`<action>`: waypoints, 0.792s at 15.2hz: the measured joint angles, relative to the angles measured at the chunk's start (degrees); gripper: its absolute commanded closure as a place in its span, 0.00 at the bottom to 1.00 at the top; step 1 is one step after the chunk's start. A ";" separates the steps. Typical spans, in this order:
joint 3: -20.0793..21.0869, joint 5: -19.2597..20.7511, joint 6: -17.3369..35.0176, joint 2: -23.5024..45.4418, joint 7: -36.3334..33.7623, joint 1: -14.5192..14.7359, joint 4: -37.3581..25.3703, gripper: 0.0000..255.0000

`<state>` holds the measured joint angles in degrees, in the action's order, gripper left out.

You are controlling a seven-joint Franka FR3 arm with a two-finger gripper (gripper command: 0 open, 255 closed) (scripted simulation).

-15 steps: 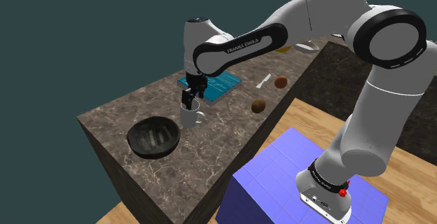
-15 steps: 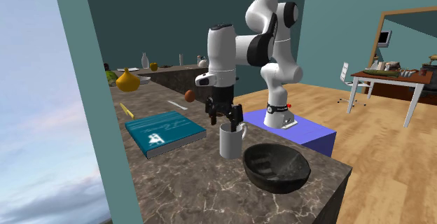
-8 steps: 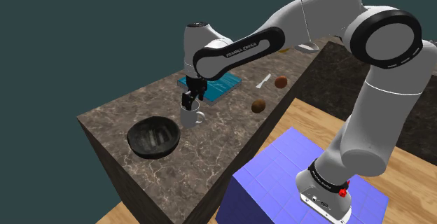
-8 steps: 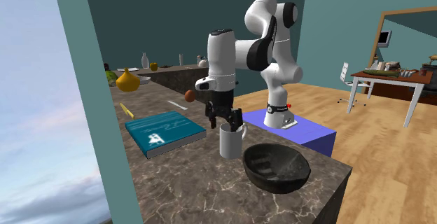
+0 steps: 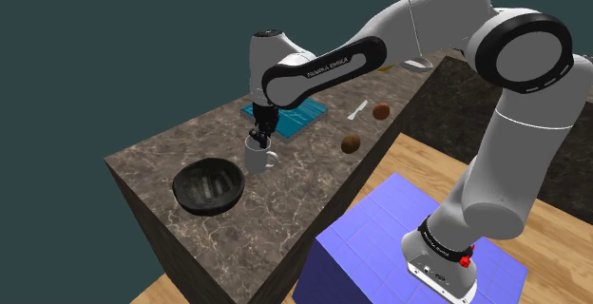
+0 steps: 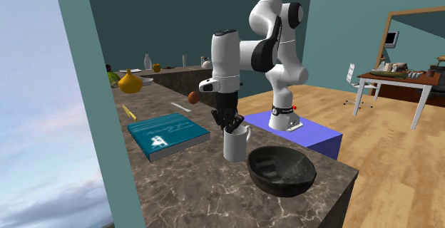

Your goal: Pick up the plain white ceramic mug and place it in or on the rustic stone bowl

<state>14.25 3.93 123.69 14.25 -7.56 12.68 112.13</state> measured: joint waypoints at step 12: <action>0.26 -0.83 -4.62 -2.50 0.44 -0.13 -2.18 1.00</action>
<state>14.51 3.10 119.07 11.75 -7.12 12.55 109.95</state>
